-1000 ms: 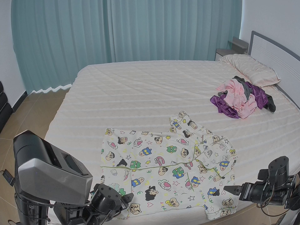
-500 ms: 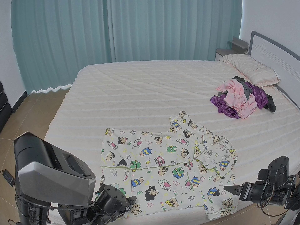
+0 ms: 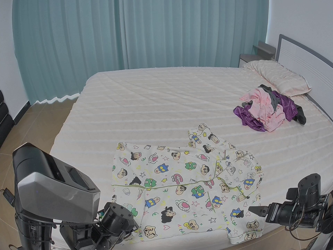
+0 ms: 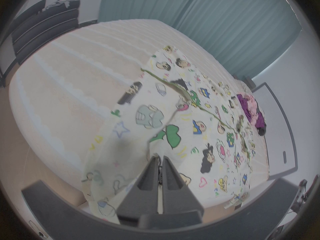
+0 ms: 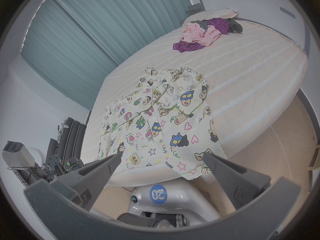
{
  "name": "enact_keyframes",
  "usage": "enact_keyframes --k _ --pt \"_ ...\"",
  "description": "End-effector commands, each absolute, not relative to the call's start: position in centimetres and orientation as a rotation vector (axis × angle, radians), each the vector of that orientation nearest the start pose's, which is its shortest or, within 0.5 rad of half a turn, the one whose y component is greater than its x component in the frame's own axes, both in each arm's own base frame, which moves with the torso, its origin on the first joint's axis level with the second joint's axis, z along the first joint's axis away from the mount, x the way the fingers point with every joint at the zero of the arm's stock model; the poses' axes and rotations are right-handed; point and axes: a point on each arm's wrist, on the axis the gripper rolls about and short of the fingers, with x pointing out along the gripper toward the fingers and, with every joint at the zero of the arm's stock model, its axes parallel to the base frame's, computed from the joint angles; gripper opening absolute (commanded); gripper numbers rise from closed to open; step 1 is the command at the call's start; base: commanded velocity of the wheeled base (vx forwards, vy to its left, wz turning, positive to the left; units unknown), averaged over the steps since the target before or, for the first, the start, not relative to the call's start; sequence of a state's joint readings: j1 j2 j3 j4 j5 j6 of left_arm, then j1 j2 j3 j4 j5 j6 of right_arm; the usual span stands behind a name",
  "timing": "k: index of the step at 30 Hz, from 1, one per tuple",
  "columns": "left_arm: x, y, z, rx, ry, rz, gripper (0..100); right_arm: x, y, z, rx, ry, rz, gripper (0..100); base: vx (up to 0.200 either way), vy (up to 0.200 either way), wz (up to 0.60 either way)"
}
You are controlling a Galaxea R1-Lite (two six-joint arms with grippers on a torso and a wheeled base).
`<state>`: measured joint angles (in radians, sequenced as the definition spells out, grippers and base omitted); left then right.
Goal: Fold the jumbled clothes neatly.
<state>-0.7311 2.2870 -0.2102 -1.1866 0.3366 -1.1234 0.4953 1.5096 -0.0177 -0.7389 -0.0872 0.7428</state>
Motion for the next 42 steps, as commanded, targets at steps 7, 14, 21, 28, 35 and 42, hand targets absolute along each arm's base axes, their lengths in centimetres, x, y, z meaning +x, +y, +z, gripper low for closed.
enact_keyframes --k 7,14,21,28,35,42 --pt "18.7 -14.9 -2.4 -0.571 0.784 0.075 0 12.4 6.5 6.1 0.480 0.825 0.099 100 0.000 0.000 0.00" --pt "20.1 -13.2 -0.9 -0.420 0.667 0.024 0 12.3 6.4 6.4 0.492 0.804 0.114 100 0.000 0.000 0.00" --pt "19.7 -12.3 -0.8 -0.358 0.631 0.003 0 12.3 6.4 6.4 0.491 0.805 0.113 100 0.000 0.000 0.00" --pt "19.6 -11.4 -1.8 -0.311 0.639 0.108 0 12.3 6.4 6.4 0.491 0.805 0.113 100 0.000 0.000 0.00" --pt "18.9 -10.9 -1.9 -0.351 0.660 0.107 100 12.3 6.4 6.4 0.494 0.805 0.111 100 0.000 0.000 0.00" --pt "20.8 -8.9 -1.4 -0.498 0.613 0.134 100 12.3 6.4 6.4 0.493 0.807 0.112 100 0.000 0.000 0.00"
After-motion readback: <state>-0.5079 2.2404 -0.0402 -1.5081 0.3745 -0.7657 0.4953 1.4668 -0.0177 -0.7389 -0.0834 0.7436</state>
